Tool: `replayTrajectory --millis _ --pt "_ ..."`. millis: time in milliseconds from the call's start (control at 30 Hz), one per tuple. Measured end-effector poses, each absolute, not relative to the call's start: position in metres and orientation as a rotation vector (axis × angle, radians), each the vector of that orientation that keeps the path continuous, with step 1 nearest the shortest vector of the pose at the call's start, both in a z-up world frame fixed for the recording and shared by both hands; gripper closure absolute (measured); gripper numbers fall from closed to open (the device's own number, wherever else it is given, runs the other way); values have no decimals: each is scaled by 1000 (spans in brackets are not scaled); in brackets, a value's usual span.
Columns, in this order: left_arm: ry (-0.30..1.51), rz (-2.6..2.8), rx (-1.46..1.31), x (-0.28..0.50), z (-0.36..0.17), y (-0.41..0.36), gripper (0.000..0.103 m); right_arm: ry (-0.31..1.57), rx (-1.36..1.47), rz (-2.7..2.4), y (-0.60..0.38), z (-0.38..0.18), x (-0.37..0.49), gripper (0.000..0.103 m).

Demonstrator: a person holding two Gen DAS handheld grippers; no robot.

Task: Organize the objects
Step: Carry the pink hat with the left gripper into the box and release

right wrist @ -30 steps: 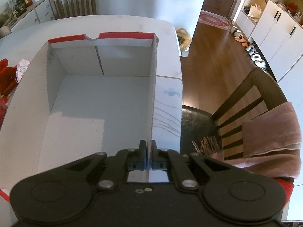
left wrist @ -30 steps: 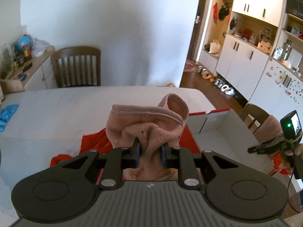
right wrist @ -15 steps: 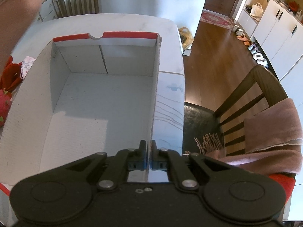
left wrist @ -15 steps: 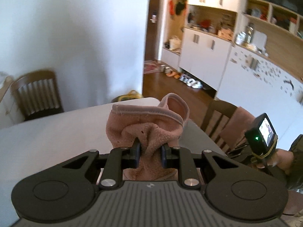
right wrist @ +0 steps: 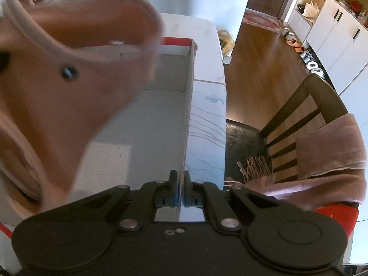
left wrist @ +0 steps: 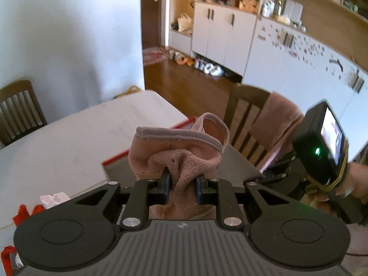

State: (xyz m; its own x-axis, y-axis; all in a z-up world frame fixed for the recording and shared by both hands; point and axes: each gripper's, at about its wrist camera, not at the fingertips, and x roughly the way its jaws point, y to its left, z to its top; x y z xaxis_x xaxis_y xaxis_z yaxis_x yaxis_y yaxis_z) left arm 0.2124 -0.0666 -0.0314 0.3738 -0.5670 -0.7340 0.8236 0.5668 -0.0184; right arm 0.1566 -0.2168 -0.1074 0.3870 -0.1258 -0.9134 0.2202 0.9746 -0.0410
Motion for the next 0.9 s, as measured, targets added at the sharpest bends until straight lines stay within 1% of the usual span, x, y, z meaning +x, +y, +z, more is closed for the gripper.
replayTrajectory --millis 400,567,733,800,833,900 --pt "841 -951 542 206 -86 -111 83 1158 88 -220 -214 -112 156 101" --pt "909 -957 578 208 -106 -115 82 1159 87 -220 -214 -112 156 101" --pt "940 -960 615 207 -121 -117 81 1160 91 -221 -215 -114 156 101" --pt "950 -954 624 207 -127 -118 78 1160 91 -220 -215 -114 156 101" --pt "957 -949 629 207 -129 -119 73 1160 93 -221 -215 -114 156 101" --pt "967 -939 641 208 -134 -120 59 1160 94 -221 -216 -114 156 101"
